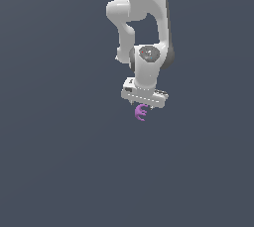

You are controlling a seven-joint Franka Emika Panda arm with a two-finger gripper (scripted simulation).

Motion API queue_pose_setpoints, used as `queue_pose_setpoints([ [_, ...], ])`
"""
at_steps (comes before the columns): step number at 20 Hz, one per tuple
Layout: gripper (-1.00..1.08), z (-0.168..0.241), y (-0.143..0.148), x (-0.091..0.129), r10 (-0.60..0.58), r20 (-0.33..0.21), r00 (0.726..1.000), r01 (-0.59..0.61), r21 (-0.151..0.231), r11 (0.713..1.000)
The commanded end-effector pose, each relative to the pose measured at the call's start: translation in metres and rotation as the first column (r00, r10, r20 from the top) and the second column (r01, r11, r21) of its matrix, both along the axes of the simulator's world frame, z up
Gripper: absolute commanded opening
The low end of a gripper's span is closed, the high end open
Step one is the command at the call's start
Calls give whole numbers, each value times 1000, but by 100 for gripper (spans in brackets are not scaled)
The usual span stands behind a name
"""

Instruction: Pick up the object and move it to a goal position.

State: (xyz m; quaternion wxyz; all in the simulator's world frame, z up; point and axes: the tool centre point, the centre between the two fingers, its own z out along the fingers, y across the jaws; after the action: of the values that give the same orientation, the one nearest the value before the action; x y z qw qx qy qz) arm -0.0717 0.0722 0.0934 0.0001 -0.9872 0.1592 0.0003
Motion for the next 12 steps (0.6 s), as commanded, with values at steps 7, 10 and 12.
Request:
queue_pose_setpoints([
  [7, 100, -21, 0, -1, -2, 0, 1000, 2, 0, 1000],
  [10, 100, -36, 0, -2, -3, 0, 1000, 3, 0, 1000],
  [12, 100, -43, 0, -1, -4, 0, 1000, 4, 0, 1000],
])
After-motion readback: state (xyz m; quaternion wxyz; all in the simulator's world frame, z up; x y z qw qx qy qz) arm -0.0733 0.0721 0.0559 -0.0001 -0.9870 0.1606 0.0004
